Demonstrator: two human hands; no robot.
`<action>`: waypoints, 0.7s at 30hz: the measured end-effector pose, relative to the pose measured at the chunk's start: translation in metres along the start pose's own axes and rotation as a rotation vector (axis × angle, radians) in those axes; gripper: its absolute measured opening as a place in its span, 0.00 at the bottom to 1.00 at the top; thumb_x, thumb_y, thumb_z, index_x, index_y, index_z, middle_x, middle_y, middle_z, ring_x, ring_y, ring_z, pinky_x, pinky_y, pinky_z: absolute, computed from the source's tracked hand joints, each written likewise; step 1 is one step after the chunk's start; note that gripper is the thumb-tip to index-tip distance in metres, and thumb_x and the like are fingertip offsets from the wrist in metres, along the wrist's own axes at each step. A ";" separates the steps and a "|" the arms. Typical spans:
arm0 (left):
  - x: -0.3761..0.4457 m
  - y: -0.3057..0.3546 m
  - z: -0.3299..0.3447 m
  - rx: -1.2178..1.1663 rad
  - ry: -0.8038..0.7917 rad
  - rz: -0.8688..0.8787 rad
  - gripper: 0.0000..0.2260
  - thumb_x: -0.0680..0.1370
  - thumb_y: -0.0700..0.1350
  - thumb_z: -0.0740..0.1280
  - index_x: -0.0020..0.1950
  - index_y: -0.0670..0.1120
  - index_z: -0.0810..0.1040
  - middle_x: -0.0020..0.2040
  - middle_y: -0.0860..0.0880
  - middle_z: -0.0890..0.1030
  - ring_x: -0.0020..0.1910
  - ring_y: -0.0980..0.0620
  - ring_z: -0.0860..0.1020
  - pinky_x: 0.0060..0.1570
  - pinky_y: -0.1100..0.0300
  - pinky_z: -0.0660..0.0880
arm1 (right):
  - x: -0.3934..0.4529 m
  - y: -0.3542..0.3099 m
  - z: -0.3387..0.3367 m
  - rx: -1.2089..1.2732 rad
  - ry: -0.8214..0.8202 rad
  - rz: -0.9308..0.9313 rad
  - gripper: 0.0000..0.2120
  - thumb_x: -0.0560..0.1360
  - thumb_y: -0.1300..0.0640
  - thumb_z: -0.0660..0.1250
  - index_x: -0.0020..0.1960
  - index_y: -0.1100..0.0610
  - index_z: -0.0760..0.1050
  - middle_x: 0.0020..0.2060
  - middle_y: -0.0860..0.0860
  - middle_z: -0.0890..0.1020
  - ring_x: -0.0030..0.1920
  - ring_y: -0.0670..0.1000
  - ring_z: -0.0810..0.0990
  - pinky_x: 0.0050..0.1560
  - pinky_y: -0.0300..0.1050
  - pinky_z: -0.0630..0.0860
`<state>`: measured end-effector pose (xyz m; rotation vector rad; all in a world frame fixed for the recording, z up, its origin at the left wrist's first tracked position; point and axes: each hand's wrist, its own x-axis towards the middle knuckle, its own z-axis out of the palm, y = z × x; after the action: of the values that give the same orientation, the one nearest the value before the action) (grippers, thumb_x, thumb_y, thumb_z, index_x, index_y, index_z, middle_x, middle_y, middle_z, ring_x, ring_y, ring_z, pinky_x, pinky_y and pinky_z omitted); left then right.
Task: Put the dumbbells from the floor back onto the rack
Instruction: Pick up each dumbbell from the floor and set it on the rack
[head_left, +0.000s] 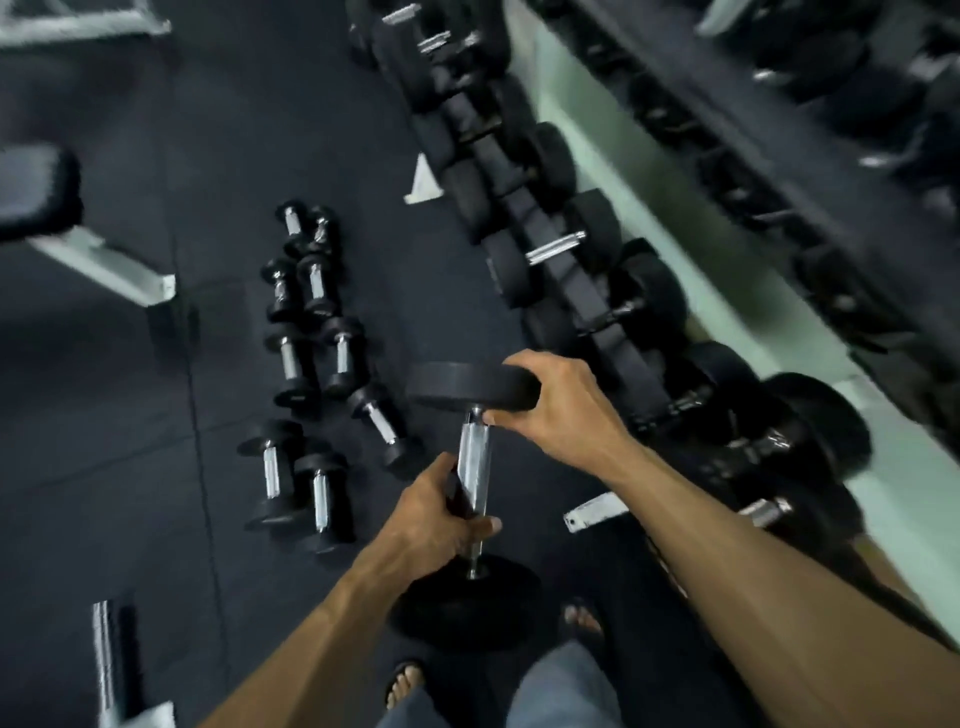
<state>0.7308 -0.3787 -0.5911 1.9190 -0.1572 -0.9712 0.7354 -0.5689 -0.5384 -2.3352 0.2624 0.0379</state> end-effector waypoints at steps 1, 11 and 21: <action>-0.006 0.013 0.013 0.019 -0.030 0.019 0.16 0.70 0.40 0.77 0.46 0.50 0.70 0.37 0.50 0.74 0.32 0.58 0.72 0.30 0.70 0.72 | -0.014 0.005 -0.018 -0.002 0.021 0.019 0.21 0.65 0.48 0.80 0.55 0.49 0.79 0.47 0.47 0.82 0.48 0.47 0.81 0.49 0.41 0.78; -0.038 0.139 0.206 0.207 -0.211 0.193 0.22 0.68 0.43 0.78 0.56 0.51 0.71 0.43 0.53 0.78 0.41 0.56 0.78 0.37 0.64 0.76 | -0.159 0.099 -0.209 -0.033 0.243 0.186 0.19 0.64 0.48 0.80 0.52 0.49 0.80 0.43 0.44 0.83 0.45 0.45 0.81 0.44 0.39 0.75; -0.063 0.261 0.441 0.354 -0.477 0.368 0.24 0.68 0.42 0.79 0.58 0.48 0.73 0.41 0.54 0.80 0.36 0.60 0.79 0.35 0.65 0.77 | -0.328 0.214 -0.394 -0.132 0.484 0.393 0.16 0.65 0.49 0.78 0.51 0.51 0.80 0.42 0.47 0.83 0.43 0.48 0.80 0.45 0.46 0.78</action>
<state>0.4587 -0.7957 -0.4539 1.8375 -0.9792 -1.1823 0.3515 -0.9358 -0.3772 -2.3591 0.9810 -0.3294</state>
